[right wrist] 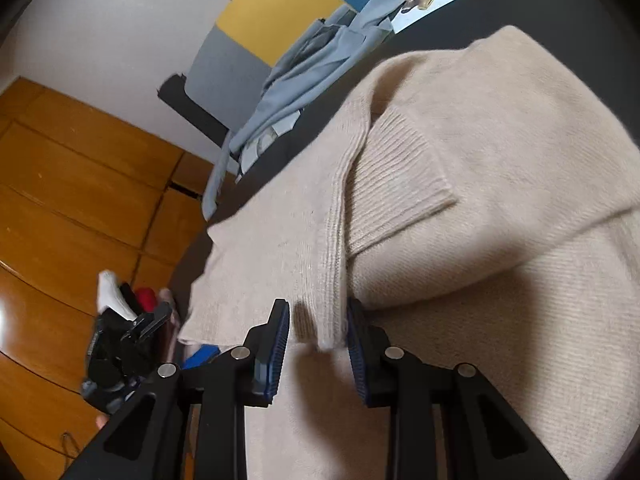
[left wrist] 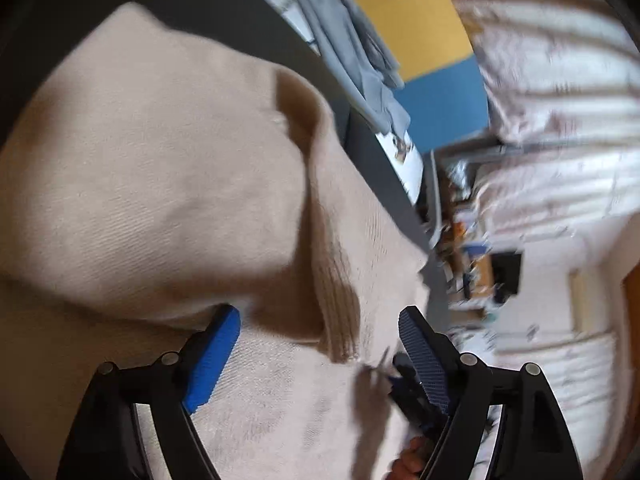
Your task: Fold clothes
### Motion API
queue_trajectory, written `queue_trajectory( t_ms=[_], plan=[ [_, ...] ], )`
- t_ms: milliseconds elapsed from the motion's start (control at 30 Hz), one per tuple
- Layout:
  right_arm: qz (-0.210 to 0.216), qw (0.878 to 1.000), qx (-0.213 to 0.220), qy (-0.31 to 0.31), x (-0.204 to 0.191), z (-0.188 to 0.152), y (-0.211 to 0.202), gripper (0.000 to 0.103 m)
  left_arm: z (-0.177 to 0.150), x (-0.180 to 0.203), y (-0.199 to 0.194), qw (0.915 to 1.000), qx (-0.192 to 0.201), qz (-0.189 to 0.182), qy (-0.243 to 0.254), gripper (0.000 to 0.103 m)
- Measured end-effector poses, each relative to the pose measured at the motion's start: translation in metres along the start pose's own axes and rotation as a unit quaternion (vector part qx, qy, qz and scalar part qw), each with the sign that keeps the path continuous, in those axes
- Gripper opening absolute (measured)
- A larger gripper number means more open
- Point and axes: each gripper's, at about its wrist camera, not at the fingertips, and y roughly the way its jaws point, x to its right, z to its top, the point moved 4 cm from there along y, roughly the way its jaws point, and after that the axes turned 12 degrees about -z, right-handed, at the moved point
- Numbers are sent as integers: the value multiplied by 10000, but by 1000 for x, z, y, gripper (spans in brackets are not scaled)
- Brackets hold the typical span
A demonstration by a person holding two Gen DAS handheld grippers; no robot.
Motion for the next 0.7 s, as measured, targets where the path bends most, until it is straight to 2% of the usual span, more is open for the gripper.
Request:
queue_trajectory(
  t_ms=[33, 67, 100, 133, 200, 267, 300, 367, 467, 533, 567, 600, 667, 700],
  plan=[
    [-114, 9999, -4, -32, -1, 0, 2, 19, -1, 7, 6, 9995, -30, 215, 241, 57],
    [-230, 9997, 53, -74, -2, 2, 1, 10, -2, 14, 12, 9980, -175, 392, 454, 18],
    [-228, 9996, 131, -118, -5, 3, -4, 9, -5, 22, 20, 9963, -403, 453, 614, 6],
    [-226, 9994, 209, -161, -9, 5, -10, 6, -7, 29, 23, 9950, -526, 418, 745, 6],
    [-214, 9987, 379, -264, -16, 8, -22, 5, -12, 50, 13, 9917, -391, 329, 1181, 6],
    [-141, 9969, 627, -463, -27, 8, -44, 5, -18, 63, 2, 9850, -275, 431, 1649, 6],
    [-126, 9969, 614, -480, -27, 5, -48, 5, -21, 63, -2, 9821, -240, 552, 1782, 6],
    [-112, 9970, 568, -513, -25, -2, -53, 5, -25, 48, -1, 9798, -281, 841, 1790, 6],
    [-296, 9972, 225, -648, -17, -14, -30, 5, -29, 19, 8, 9805, -447, 1144, 1533, 6],
    [-480, 9964, 15, -703, -12, -22, -14, 9, -31, 11, 3, 9820, -380, 1078, 1505, 9],
    [-589, 9959, 7, -681, -9, -22, -13, 11, -32, 9, -1, 9821, -343, 1068, 1514, 14],
    [-670, 9957, 23, -644, -6, -22, -13, 11, -31, 10, -7, 9795, -292, 1157, 1625, 22],
    [-821, 9950, 359, -438, 4, -16, -30, 23, -30, 14, -20, 9735, -162, 1328, 1852, 27],
    [-949, 9930, 607, -340, 9, -10, -42, 23, -27, 19, -29, 9701, 39, 1388, 1989, 28]
  ],
)
